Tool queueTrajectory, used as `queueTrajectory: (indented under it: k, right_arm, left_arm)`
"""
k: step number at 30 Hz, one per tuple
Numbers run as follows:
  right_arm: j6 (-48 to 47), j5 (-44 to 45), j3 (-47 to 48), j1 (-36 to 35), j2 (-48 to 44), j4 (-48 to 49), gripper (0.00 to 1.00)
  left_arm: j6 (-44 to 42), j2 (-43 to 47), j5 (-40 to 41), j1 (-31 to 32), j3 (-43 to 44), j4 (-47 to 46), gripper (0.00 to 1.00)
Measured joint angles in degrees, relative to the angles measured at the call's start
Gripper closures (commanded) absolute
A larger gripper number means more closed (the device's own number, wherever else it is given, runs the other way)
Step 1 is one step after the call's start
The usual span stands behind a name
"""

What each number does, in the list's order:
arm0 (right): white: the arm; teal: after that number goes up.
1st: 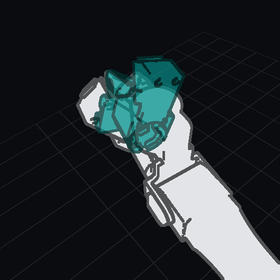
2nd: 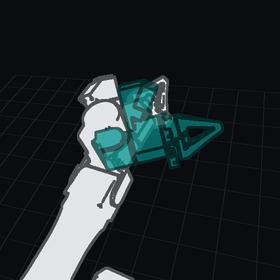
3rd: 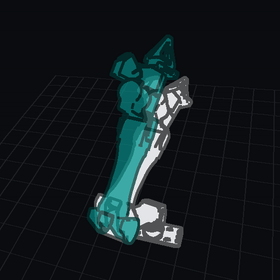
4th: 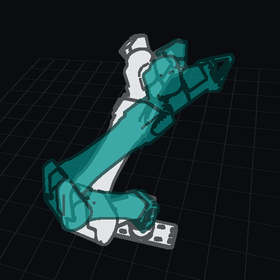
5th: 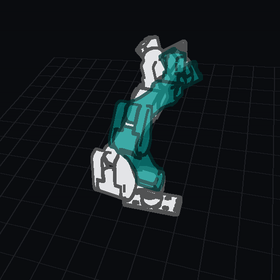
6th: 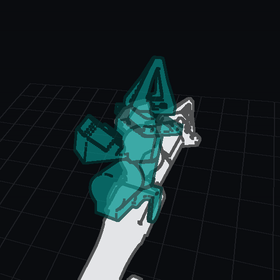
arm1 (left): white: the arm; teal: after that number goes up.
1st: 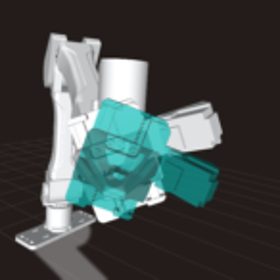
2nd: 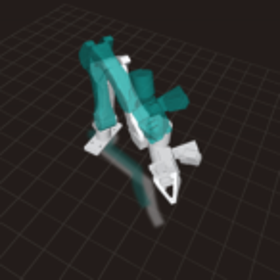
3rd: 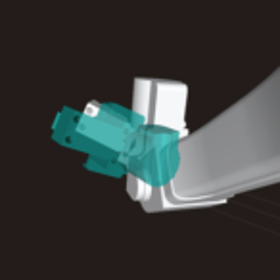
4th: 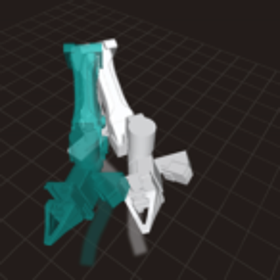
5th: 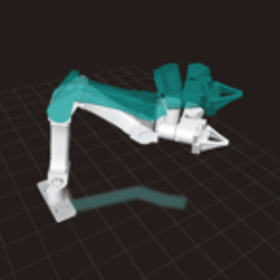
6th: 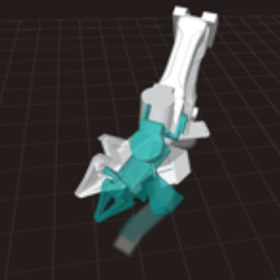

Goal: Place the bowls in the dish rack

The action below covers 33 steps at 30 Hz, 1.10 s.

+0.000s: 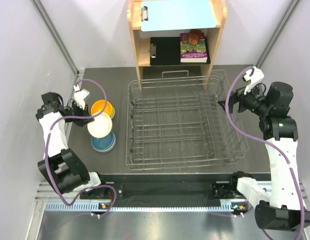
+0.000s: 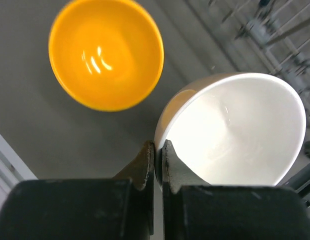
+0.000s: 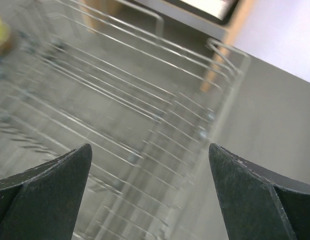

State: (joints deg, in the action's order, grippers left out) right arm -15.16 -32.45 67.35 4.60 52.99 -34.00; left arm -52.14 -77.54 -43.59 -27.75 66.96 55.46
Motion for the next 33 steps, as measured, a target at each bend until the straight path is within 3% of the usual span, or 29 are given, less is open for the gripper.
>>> queueTrajectory:
  k: [5,14,25,33]
  right_arm:
    - [6.32,-9.38,2.14,-0.66,1.51,1.75,0.0]
    - [21.94,-19.19,5.22,-12.04,8.9,11.26,0.0]
    - [36.2,-25.64,4.63,-19.8,22.23,26.49,0.0]
    - [40.98,-29.29,4.2,-25.97,31.19,33.0,0.0]
  left_arm:
    - [4.94,0.11,-4.57,2.69,5.4,-0.33,1.0]
    - [22.25,5.05,-3.82,24.61,7.54,-14.36,1.0]
    - [35.47,5.03,-1.99,36.37,9.11,-28.96,1.0]
    - [38.49,3.63,1.53,44.89,8.98,-35.39,1.0]
